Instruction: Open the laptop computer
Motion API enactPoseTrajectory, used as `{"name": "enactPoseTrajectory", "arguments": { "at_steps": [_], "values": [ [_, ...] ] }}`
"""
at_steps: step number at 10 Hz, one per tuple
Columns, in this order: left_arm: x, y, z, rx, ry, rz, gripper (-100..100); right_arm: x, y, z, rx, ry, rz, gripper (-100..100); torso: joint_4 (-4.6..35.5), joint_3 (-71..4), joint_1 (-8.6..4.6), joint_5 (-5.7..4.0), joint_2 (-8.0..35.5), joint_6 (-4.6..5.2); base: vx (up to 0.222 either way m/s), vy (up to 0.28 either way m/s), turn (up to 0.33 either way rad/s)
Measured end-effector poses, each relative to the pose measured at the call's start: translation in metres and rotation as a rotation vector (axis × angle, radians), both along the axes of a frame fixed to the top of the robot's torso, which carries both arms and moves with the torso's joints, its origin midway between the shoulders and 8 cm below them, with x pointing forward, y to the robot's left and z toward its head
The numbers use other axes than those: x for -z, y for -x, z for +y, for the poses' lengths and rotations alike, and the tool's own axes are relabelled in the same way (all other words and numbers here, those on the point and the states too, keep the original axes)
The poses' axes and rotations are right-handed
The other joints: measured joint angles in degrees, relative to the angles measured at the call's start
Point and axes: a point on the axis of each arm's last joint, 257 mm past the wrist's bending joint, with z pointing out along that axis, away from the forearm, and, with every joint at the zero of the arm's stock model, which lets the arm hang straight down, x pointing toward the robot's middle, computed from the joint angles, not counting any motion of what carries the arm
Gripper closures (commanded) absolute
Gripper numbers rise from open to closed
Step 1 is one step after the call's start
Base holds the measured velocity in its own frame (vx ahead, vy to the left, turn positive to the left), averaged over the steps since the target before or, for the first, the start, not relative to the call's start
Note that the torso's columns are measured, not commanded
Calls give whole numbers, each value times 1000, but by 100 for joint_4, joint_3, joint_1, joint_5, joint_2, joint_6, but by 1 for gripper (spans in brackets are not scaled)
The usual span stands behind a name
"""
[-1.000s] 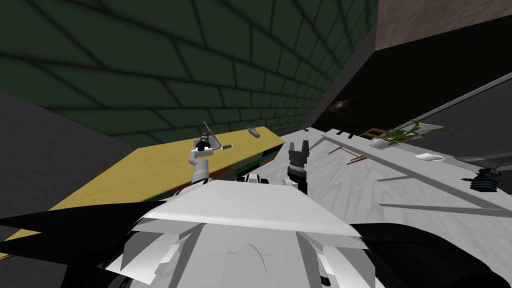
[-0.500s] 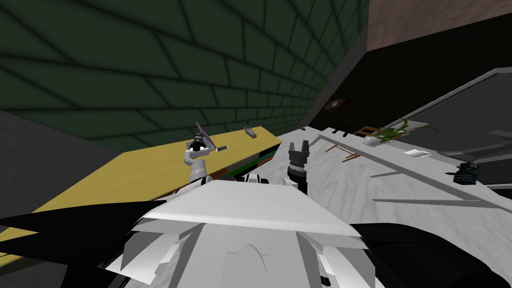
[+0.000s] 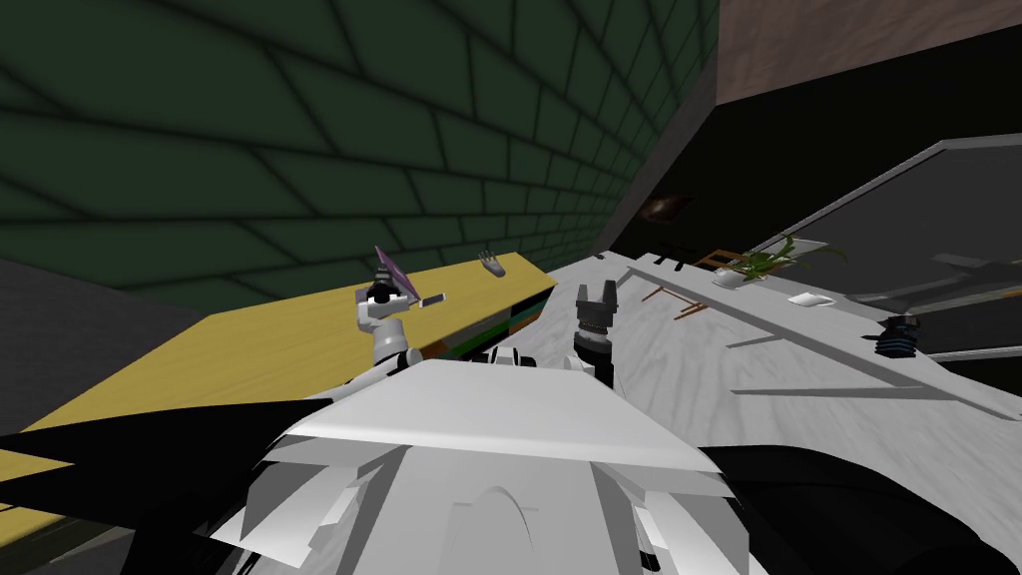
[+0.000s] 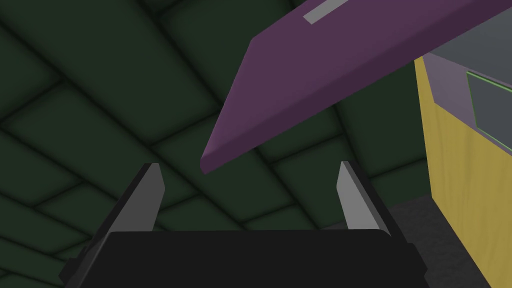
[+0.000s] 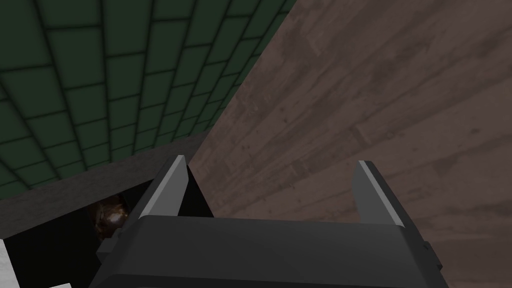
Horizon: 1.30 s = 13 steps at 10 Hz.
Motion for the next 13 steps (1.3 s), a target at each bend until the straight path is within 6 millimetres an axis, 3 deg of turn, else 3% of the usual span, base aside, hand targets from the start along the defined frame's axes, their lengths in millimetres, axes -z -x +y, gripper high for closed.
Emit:
{"name": "enactPoseTrajectory", "arguments": {
  "at_steps": [6, 7, 13],
  "values": [
    [2, 27, 38, -91, 9, 6, -100, 0, 0, 0, 0, 0, 0, 0, 1, 3, 12, 3, 6, -1, 37, -49, -40],
    [2, 27, 37, -91, 9, 6, 100, 0, 0, 0, 0, 0, 0, 0, 3, 6, 13, 4, 9, 0, 1, -3, 12],
    [4, 10, 15, -52, 174, -202, 100, 0, 0, 0, 0, 0, 0, 0, -7, 15, 39, 32, 16, -41, -93, 89, 54]
  ]
}}
